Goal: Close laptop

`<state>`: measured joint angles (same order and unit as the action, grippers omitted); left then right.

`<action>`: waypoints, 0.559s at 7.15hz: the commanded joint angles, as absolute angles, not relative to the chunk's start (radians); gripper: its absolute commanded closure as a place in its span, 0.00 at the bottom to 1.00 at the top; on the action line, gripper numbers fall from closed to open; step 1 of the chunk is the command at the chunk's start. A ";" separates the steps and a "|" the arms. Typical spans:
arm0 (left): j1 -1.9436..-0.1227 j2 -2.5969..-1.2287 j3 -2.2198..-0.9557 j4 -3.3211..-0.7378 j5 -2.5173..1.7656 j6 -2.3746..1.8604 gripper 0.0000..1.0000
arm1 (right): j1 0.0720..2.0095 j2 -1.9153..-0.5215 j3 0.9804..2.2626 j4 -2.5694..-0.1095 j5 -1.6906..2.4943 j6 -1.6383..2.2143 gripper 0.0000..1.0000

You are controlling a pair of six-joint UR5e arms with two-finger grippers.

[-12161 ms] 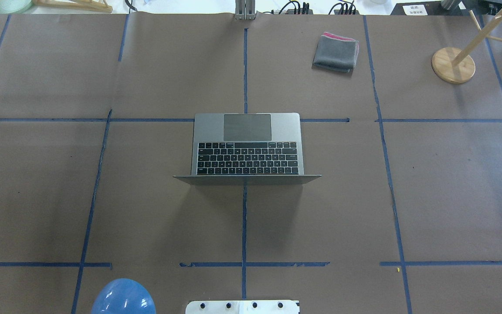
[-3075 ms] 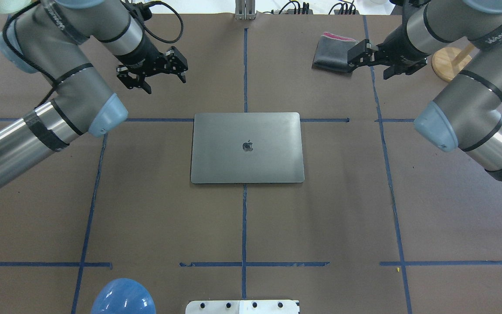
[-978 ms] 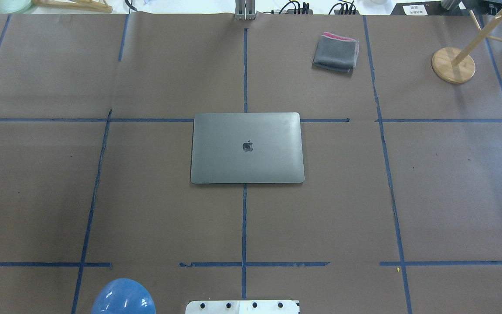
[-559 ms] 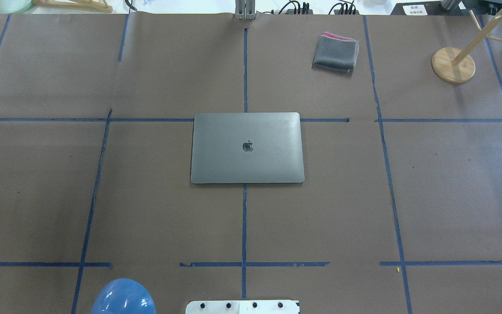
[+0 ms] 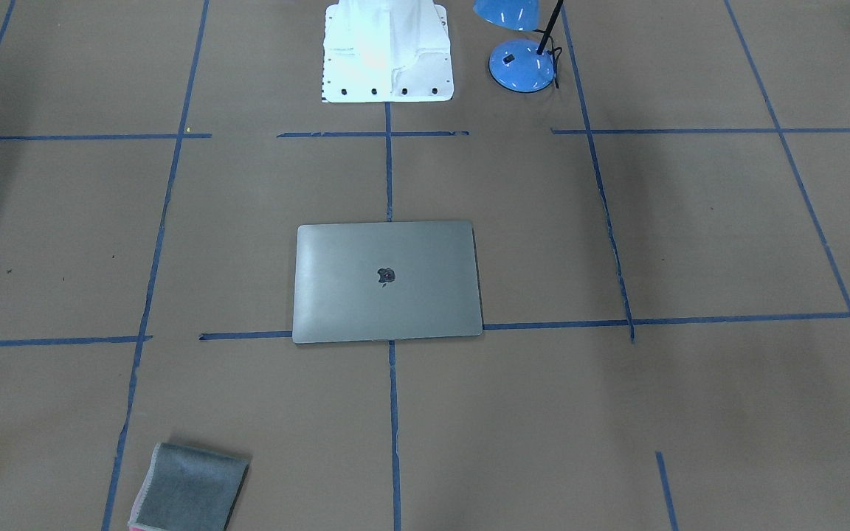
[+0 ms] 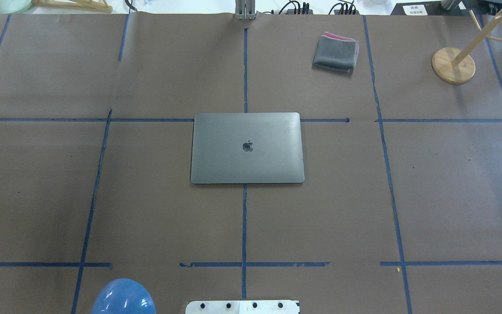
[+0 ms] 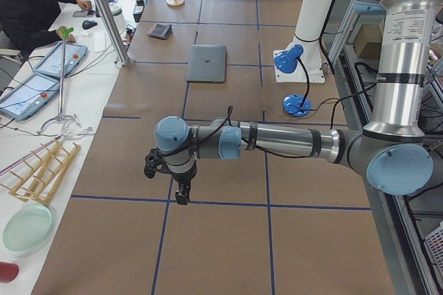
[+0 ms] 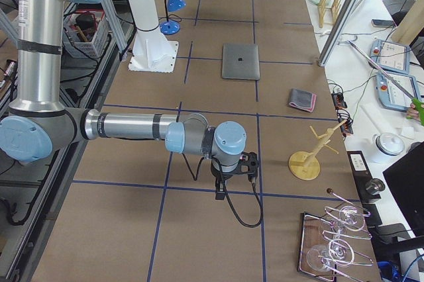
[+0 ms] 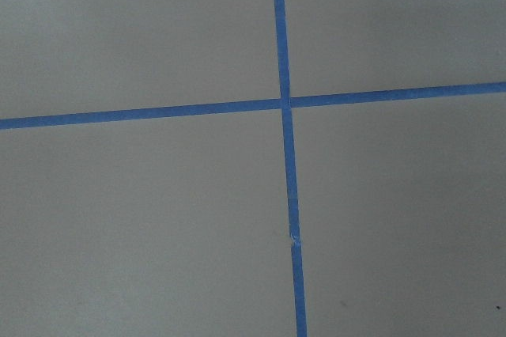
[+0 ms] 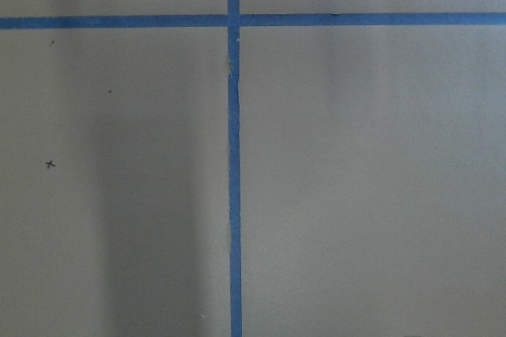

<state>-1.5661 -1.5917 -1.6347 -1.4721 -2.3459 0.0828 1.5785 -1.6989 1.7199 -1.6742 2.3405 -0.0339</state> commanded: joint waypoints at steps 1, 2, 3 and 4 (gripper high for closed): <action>-1.566 -1.591 -1.634 -1.473 -2.345 0.083 0.00 | 1.578 -1.697 1.721 -1.674 2.344 0.002 0.00; -1.565 -1.591 -1.634 -1.474 -2.345 0.083 0.00 | 1.578 -1.697 1.724 -1.674 2.344 0.002 0.00; -1.566 -1.591 -1.634 -1.474 -2.345 0.083 0.00 | 1.578 -1.697 1.726 -1.674 2.344 0.002 0.00; -1.566 -1.592 -1.635 -1.474 -2.345 0.083 0.00 | 1.578 -1.697 1.724 -1.672 2.344 0.000 0.00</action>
<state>-1.5658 -1.5910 -1.6339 -1.4739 -2.3454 0.0828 1.5785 -1.6967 1.7243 -1.6732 2.3439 0.0007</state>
